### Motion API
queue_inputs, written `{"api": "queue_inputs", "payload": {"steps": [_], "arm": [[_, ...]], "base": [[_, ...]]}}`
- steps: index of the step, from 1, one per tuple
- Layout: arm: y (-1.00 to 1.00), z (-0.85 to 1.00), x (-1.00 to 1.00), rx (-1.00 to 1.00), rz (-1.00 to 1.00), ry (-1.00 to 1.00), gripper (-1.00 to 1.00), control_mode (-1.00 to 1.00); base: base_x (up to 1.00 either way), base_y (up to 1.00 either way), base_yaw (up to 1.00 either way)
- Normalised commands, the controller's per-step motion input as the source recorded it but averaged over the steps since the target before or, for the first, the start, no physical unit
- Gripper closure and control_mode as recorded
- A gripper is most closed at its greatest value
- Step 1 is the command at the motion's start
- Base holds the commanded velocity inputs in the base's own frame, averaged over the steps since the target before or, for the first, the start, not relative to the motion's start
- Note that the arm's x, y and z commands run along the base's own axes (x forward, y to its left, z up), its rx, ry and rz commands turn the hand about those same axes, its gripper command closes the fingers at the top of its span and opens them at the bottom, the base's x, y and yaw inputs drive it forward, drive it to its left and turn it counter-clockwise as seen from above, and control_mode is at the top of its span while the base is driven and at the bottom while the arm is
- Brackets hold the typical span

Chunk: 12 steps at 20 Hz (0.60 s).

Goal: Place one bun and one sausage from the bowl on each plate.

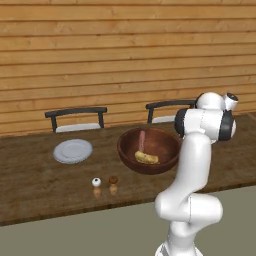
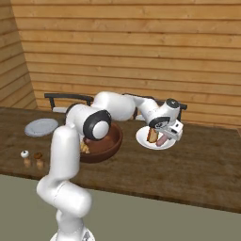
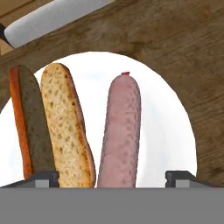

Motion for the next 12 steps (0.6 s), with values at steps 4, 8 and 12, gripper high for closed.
{"api": "queue_inputs", "payload": {"steps": [4, 8, 12], "arm": [[0.52, 0.55, -0.84, -0.07, -0.12, -0.03, -1.00, -1.00], [0.88, 0.24, -0.81, -0.10, -0.04, 0.00, -1.00, -1.00], [1.00, 0.33, -0.05, -0.08, 0.00, -0.05, -1.00, -1.00]], "base": [[0.00, 0.00, 0.00], [0.00, 0.00, 0.00], [0.00, 0.00, 0.00]]}}
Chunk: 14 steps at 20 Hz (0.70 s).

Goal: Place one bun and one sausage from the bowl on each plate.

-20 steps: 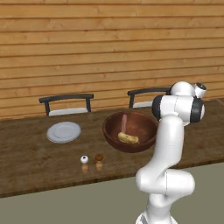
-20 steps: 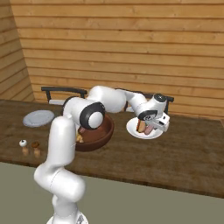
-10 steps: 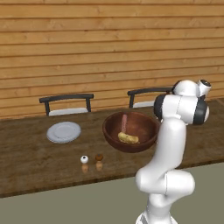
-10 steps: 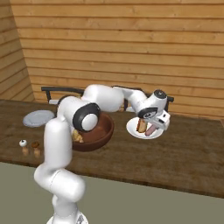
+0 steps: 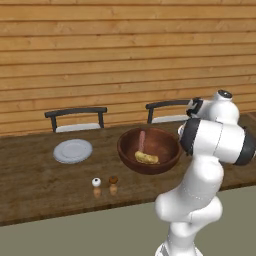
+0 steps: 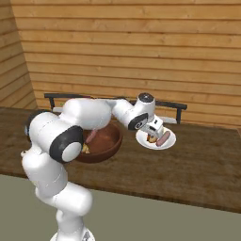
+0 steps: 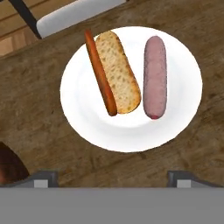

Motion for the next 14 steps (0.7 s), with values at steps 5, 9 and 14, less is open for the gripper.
{"api": "queue_inputs", "payload": {"steps": [5, 9, 14], "arm": [[0.96, 0.56, 0.00, -0.03, 0.00, 0.00, -1.00, -1.00], [0.96, 0.44, -0.05, -0.01, 0.03, 0.00, -1.00, -1.00], [0.75, 0.11, -0.08, 0.00, 0.01, 0.00, -1.00, -1.00]], "base": [[0.00, 0.00, 0.00], [0.00, 0.00, 0.00], [0.00, 0.00, 0.00]]}}
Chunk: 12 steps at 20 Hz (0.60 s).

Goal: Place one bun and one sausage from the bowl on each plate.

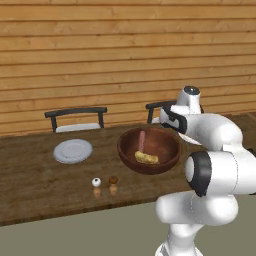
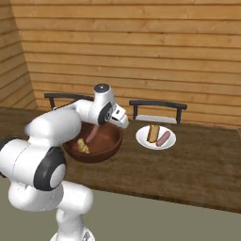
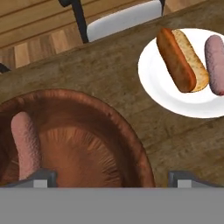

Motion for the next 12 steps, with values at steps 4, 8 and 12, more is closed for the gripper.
{"api": "queue_inputs", "payload": {"steps": [4, 8, 12], "arm": [[0.66, 0.00, 0.08, -0.01, 0.00, 0.00, -1.00, -1.00], [0.73, 0.00, 0.02, 0.00, 0.00, 0.01, -1.00, -1.00], [0.67, 0.00, 0.00, 0.02, -0.02, 0.00, -1.00, -1.00]], "base": [[0.00, 0.00, 0.00], [0.00, 0.00, 0.00], [0.00, 0.00, 0.00]]}}
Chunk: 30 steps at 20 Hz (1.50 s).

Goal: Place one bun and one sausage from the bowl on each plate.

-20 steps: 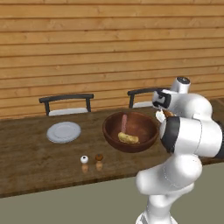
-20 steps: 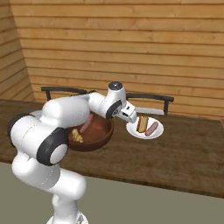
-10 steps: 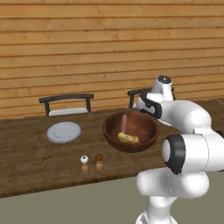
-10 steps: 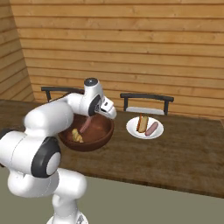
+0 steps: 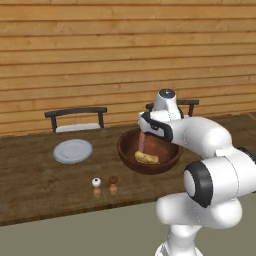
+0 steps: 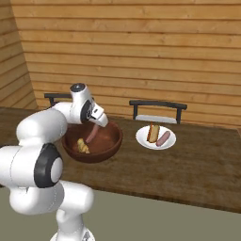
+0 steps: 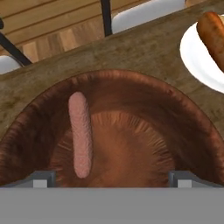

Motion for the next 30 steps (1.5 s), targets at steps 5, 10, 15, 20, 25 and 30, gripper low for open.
{"api": "queue_inputs", "payload": {"steps": [5, 10, 15, 20, 25, 30], "arm": [[0.44, -0.07, 0.00, 0.03, -0.02, 0.00, -1.00, -1.00], [0.10, -0.19, 0.00, 0.07, 0.00, 0.03, -1.00, -1.00], [0.00, -0.40, 0.03, 0.05, 0.00, 0.00, -1.00, -1.00], [0.01, -0.66, 0.15, 0.01, 0.00, 0.00, -1.00, -1.00], [0.00, -0.25, 0.29, 0.00, 0.07, -0.02, -1.00, -1.00], [0.06, -0.32, 0.31, 0.00, 0.07, -0.02, -1.00, -1.00]], "base": [[0.00, 0.00, 0.00], [0.00, 0.00, 0.00], [0.00, 0.00, 0.00], [0.00, 0.00, 0.00], [0.00, 0.00, 0.00], [0.00, 0.00, 0.00]]}}
